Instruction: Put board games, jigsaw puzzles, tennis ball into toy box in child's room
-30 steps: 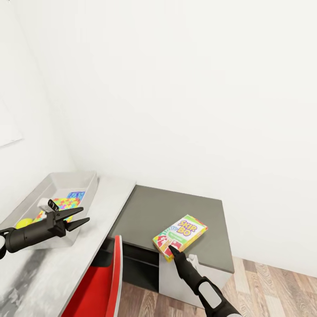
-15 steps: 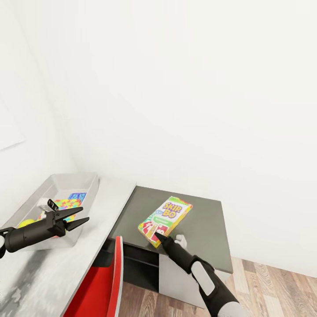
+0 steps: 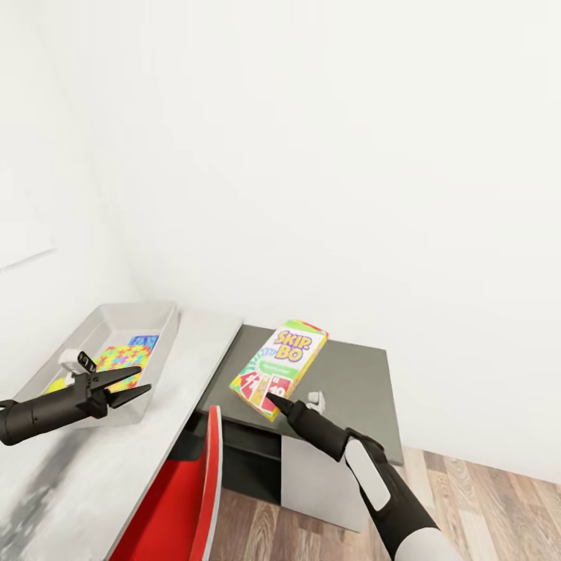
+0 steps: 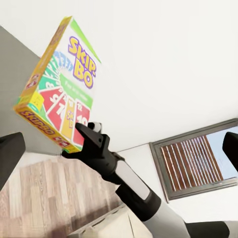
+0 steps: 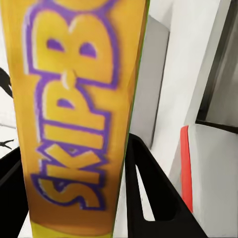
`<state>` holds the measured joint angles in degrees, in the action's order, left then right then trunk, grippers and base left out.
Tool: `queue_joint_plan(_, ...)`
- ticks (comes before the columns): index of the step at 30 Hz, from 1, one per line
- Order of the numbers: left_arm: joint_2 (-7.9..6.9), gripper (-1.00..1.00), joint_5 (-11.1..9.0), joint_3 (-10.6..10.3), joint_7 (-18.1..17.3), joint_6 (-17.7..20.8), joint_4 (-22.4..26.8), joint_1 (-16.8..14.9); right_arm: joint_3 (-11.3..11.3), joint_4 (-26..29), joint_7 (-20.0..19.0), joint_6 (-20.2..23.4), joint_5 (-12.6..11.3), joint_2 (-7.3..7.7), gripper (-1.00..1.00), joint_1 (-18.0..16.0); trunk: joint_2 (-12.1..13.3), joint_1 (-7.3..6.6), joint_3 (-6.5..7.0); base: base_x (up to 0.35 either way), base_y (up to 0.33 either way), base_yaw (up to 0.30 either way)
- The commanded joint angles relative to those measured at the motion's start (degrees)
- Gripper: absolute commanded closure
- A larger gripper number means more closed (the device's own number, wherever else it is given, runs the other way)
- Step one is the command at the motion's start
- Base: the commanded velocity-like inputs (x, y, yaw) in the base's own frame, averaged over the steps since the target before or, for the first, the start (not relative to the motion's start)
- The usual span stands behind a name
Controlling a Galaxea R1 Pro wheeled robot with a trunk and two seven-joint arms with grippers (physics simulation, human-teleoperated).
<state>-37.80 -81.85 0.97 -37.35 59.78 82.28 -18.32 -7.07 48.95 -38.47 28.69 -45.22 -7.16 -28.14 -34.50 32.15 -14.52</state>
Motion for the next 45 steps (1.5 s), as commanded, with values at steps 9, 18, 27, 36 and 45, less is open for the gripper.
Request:
queue_joint_plan(9,-0.07,-1.0,0.2,0.0,-0.3,0.2,0.0,0.0,0.1,0.4,-0.8,0.5,-0.4,0.2,1.0,0.1,3.6,-1.98,1.53,-0.02,0.0,0.0)
queue_joint_plan(18,-0.08,-1.0,0.2,-0.1,-0.3,0.2,0.0,0.0,-0.1,0.5,-0.7,0.5,-0.4,0.22,1.0,0.1,7.2,-3.95,3.15,-0.001,0.0,0.0)
queue_joint_plan(27,-0.08,-1.0,0.2,-0.2,-0.3,0.2,0.0,0.0,-0.3,4.1,3.3,3.6,-0.2,2.35,1.0,0.0,10.8,-5.93,4.76,0.0,0.0,0.0)
queue_joint_plan(36,-0.15,-1.0,0.2,-0.1,-0.3,0.2,0.0,0.0,0.2,12.9,4.1,8.9,-0.7,4.85,1.0,-0.1,11.6,-6.37,5.12,0.0,0.0,0.0)
queue_joint_plan(45,-0.7,-1.0,0.1,-0.1,-0.4,0.2,0.0,0.0,0.0,21.5,4.3,9.5,-0.5,6.09,1.0,0.7,11.6,-6.37,5.12,0.0,0.0,0.028)
